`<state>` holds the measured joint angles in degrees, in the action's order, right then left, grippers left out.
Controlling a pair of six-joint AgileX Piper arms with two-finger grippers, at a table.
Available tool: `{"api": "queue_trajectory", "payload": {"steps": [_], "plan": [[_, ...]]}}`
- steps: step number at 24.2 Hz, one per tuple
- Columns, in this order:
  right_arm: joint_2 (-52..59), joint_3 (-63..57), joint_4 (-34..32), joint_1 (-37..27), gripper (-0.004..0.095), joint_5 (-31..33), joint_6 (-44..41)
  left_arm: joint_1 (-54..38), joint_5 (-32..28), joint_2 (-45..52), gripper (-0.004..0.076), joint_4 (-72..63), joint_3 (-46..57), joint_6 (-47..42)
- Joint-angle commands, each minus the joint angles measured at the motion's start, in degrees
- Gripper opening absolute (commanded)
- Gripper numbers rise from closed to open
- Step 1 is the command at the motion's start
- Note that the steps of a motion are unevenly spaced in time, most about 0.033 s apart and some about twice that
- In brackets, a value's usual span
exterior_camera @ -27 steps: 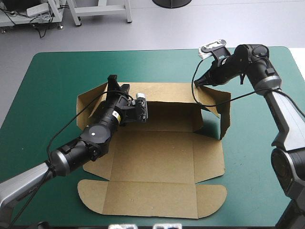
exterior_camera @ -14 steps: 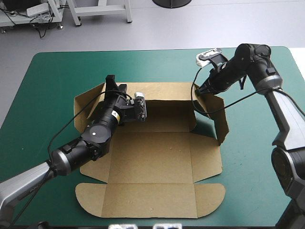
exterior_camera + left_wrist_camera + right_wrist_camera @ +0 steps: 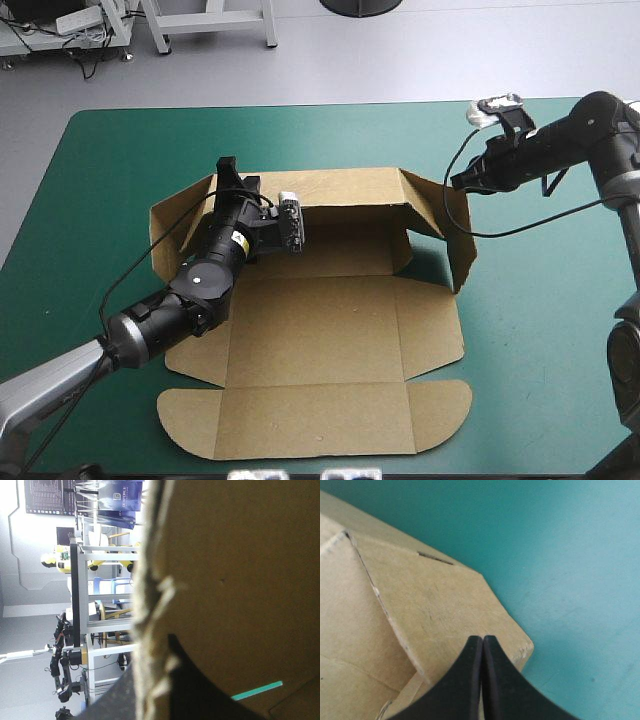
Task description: Fold the box
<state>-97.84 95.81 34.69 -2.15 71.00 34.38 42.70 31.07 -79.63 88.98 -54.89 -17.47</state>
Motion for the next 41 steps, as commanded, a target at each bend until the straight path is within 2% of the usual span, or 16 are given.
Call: {"api": "queue_trajectory", "payload": {"steps": [1,4,10,13,21,35,37,41], "plan": [[1.6,-1.0,6.4,-0.2,-0.0018,-0.1,4.6,0.1,0.4,1.8,-0.0010,1.5,-1.2,-0.3],[1.6,-0.3,5.7,-0.2,-0.0018,-3.1,3.8,0.1,0.4,1.8,-0.0010,1.5,-1.2,-0.3],[1.5,1.8,6.7,-0.2,-0.0018,0.9,3.6,0.1,0.6,1.8,-0.0010,1.5,-1.2,-1.1],[1.1,1.8,5.3,-0.2,-0.0018,0.9,1.2,0.1,0.6,1.8,-0.0010,1.5,-1.2,-1.1],[1.0,-2.4,4.0,-0.2,-0.0018,1.0,1.3,0.1,0.4,1.8,-0.0010,1.5,-1.2,-1.1],[4.7,-12.8,15.2,-0.2,-0.0018,1.0,8.8,0.1,-0.5,1.8,-0.0010,1.9,-1.2,-3.0],[5.0,-12.8,15.8,-0.2,-0.0018,1.0,9.1,0.1,-0.6,1.8,-0.0009,2.5,-2.1,-6.2],[5.0,-12.1,15.9,-0.2,-0.0018,1.0,9.1,0.1,-0.9,1.8,-0.0009,4.8,-4.0,-6.1]]}}
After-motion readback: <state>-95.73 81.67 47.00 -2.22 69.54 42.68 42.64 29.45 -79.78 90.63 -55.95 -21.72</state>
